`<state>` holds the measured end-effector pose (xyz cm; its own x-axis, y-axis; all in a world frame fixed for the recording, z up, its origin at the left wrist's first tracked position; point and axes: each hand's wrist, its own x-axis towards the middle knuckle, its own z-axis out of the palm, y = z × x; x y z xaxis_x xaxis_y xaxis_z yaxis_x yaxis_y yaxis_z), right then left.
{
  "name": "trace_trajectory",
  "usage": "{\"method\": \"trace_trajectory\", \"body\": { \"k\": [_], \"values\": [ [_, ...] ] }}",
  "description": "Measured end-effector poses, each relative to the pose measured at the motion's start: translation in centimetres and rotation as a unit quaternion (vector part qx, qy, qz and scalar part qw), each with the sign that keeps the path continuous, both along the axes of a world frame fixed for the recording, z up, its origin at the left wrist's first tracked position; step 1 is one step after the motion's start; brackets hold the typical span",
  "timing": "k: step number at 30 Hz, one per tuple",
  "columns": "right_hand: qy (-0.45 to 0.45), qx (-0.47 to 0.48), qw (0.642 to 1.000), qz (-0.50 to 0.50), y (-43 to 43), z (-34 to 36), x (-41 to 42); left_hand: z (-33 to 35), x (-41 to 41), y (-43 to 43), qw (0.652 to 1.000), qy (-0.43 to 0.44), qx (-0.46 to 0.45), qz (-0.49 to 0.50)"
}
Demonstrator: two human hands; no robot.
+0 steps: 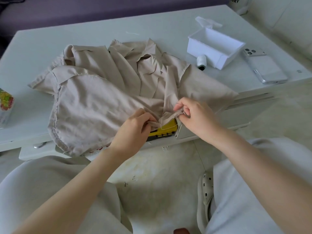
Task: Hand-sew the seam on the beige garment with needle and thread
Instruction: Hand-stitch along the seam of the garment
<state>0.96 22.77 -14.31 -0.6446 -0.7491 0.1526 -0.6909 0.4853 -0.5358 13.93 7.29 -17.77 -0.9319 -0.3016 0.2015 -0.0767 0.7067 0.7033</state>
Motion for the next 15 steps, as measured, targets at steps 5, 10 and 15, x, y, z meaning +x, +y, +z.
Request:
{"method": "trace_trajectory", "body": {
  "k": [5, 10, 15],
  "values": [
    [-0.002, 0.027, 1.000, 0.003, 0.3, 0.1, -0.2, 0.5, 0.1, 0.3, 0.999, 0.008, -0.039, 0.005],
    [-0.007, 0.062, 0.998, -0.013, 0.7, 0.0, -0.5, 1.2, 0.5, 0.4, 0.997, 0.027, -0.077, 0.005],
    [-0.023, 0.065, 0.998, 0.006, 0.8, 0.3, -0.6, 1.1, 0.5, 0.5, 0.991, 0.073, -0.109, -0.004]
  ]
}}
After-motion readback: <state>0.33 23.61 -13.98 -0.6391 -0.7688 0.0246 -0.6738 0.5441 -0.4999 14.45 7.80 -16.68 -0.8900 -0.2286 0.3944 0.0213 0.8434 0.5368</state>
